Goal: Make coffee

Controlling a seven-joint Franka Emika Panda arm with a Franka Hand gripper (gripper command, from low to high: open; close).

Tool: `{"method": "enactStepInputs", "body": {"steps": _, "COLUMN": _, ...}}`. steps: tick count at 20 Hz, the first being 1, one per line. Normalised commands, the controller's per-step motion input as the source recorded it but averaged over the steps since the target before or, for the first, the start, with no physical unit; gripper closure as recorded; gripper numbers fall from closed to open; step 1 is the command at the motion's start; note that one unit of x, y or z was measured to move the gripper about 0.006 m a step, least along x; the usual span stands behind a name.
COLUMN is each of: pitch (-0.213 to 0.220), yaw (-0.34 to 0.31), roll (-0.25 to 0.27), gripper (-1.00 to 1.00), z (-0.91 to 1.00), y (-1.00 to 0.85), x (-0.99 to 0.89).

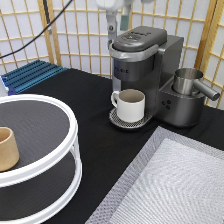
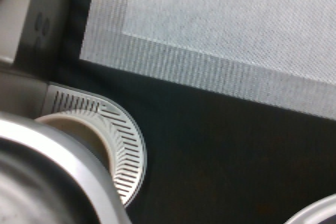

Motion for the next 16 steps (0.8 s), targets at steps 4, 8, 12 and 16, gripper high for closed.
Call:
{"method": "enactStepInputs", "body": {"steps": 4, "pitch": -0.011, "yaw": 0.039, "roll": 0.312, "gripper": -1.00, "z": 0.25, "y": -0.72, "x": 0.07}}
{"method": "enactStepInputs", "body": {"steps": 8, "pitch": 0.000, "yaw": 0.004, "roll": 0.296, "gripper": -1.00, "z": 0.02, "y": -0.81, "x": -0.02}}
{"method": "enactStepInputs", "body": {"steps": 12, "pitch": 0.022, "yaw": -0.010, "roll": 0.093, "gripper": -1.00, "z": 0.02, "y": -0.23, "x": -0.01}}
{"method": "enactStepInputs", "body": {"steps": 16, "pitch": 0.000, "yaw": 0.000, "roll": 0.000, "gripper": -1.00, "z": 0.00, "y": 0.00, "x": 0.00}}
